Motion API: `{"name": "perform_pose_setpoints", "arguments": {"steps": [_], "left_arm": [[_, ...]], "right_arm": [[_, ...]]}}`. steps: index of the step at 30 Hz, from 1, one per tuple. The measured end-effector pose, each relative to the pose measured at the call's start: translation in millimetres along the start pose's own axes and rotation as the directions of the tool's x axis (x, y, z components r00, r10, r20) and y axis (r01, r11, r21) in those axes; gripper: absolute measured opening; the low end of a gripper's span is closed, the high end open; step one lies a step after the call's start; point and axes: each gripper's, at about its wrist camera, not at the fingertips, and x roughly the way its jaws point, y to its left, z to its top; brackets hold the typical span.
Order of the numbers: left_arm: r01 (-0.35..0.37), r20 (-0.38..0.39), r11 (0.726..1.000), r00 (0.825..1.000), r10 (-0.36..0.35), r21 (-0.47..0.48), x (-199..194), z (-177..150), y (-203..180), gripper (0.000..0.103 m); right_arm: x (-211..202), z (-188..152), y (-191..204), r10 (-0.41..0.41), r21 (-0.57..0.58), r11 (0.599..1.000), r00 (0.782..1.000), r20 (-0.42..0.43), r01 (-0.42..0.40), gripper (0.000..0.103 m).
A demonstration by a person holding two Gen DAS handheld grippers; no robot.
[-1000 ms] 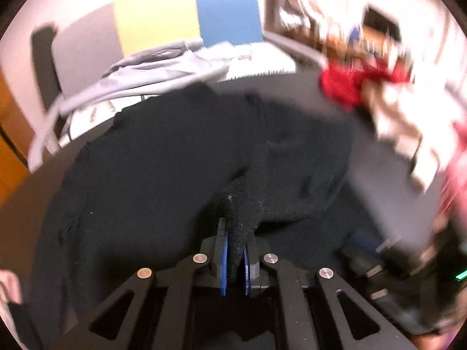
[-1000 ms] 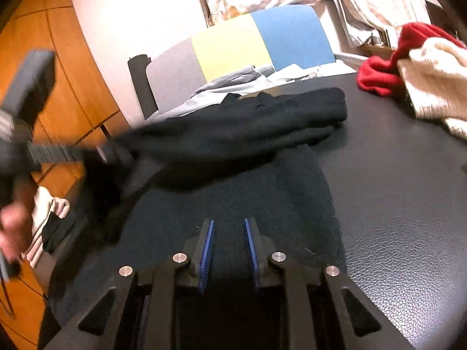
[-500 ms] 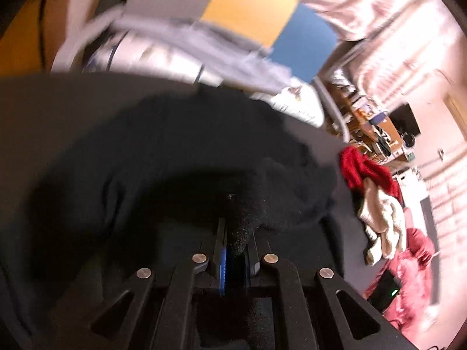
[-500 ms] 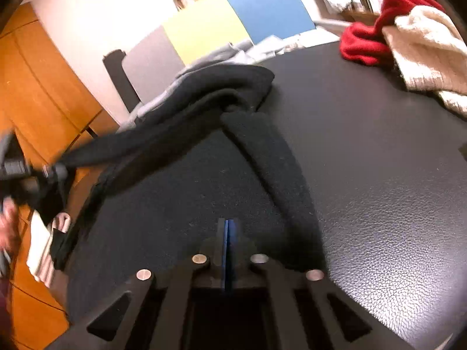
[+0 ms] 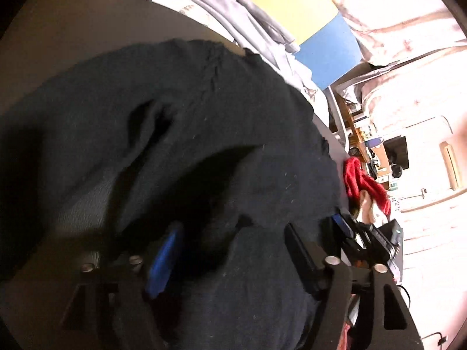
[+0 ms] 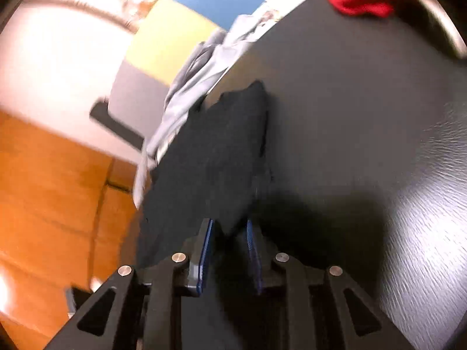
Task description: Fold clothes
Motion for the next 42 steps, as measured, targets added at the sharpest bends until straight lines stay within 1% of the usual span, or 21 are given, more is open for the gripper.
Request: {"name": "perform_pose_setpoints", "arguments": {"steps": [2,3,5,6,7,14,16,19,23,26,28,29,30,32,34,35,37,38,39,41,42], "left_arm": [[-0.058,-0.002,0.998,0.998,0.058,0.011,3.3,5.5,-1.7,0.08],[-0.092,-0.009,0.996,0.996,0.092,0.018,6.8,7.7,-2.6,0.078],[-0.132,-0.031,0.991,0.991,0.133,0.034,12.8,9.8,-4.2,0.06],[-0.14,-0.047,0.989,0.989,0.142,0.043,15.4,9.7,-5.0,0.04],[-0.15,-0.056,0.987,0.987,0.153,0.055,18.9,7.8,-6.3,0.03],[-0.183,-0.059,0.973,0.979,0.193,0.143,27.3,1.6,-17.9,0.023],[-0.177,-0.066,0.971,0.98,0.189,0.159,27.3,1.8,-21.3,0.011],[-0.178,-0.055,0.966,0.98,0.191,0.19,20.0,7.3,-31.3,0.007],[-0.189,0.013,0.948,0.981,0.192,0.256,4.1,21.8,-56.0,0.005],[-0.198,0.104,0.938,0.979,0.175,0.286,-7.4,40.8,-73.5,0.005],[-0.221,0.123,0.934,0.973,0.193,0.282,2.6,56.1,-77.9,0.005],[-0.24,0.126,0.929,0.969,0.212,0.28,8.3,63.7,-76.9,0.005],[-0.292,0.108,0.913,0.956,0.272,0.284,22.8,68.7,-73.5,0.006],[-0.382,0.01,0.885,0.919,0.394,0.265,55.2,73.5,-52.6,0.006],[-0.388,-0.027,0.893,0.914,0.404,0.227,65.8,71.8,-32.2,0.011],[-0.379,-0.008,0.901,0.921,0.389,0.213,59.8,71.8,-30.6,0.013],[-0.415,0.007,0.89,0.907,0.421,0.188,49.9,73.3,-26.6,0.017],[-0.419,0.011,0.89,0.906,0.424,0.178,44.5,74.4,-24.3,0.017],[-0.401,0.014,0.902,0.915,0.404,0.159,36.9,75.6,-21.4,0.017],[-0.363,0.025,0.924,0.931,0.363,0.116,22.4,76.6,-15.5,0.025],[-0.348,0.029,0.931,0.938,0.347,0.108,16.5,75.4,-13.6,0.036]], "right_arm": [[10.4,8.7,-10.9,0.032,0.091,0.995,0.999,-0.002,-0.031,0.02],[13.6,11.8,-16.0,0.011,0.138,0.99,1.0,-0.003,-0.011,0.007],[8.1,10.6,-19.2,0.004,0.12,0.993,1.0,0.028,-0.007,0.004],[5.3,10.0,-20.8,0.0,0.111,0.994,0.999,0.044,-0.005,0.004],[2.5,9.3,-22.4,-0.003,0.102,0.995,0.998,0.06,-0.003,0.003],[-16.8,5.1,-33.6,-0.022,0.04,0.999,0.985,0.17,0.016,0.0],[-22.4,3.9,-36.8,-0.026,0.023,0.999,0.979,0.201,0.022,0.0],[-25.5,-0.6,-30.1,-0.058,-0.023,0.998,0.971,0.231,0.066,0.002],[-28.5,-1.2,-35.5,-0.021,0.012,1.0,0.97,0.244,0.019,0.001],[-31.9,2.1,-41.7,-0.019,0.008,1.0,0.969,0.247,0.017,0.001],[-31.3,4.0,-43.6,-0.02,0.006,1.0,0.968,0.249,0.019,0.001],[-29.7,4.7,-43.5,-0.021,0.005,1.0,0.968,0.25,0.021,0.001],[-28.0,5.5,-43.4,-0.023,0.004,1.0,0.968,0.251,0.022,0.001],[-25.4,6.8,-43.4,-0.024,0.002,1.0,0.967,0.252,0.024,0.001],[-23.4,8.0,-43.6,-0.023,0.001,1.0,0.967,0.252,0.024,0.001],[-22.4,8.5,-43.7,-0.023,0.0,1.0,0.967,0.252,0.024,0.001],[-20.4,9.7,-43.9,-0.023,-0.001,1.0,0.967,0.252,0.024,0.001],[-19.4,10.3,-44.0,-0.022,-0.002,1.0,0.967,0.252,0.023,0.001],[-18.4,10.8,-44.1,-0.022,-0.002,1.0,0.967,0.252,0.023,0.001],[-19.2,10.8,-44.7,-0.009,-0.001,1.0,0.967,0.254,0.01,0.002],[-20.6,10.6,-45.8,0.011,0.0,1.0,0.966,0.257,-0.011,0.004]]}}
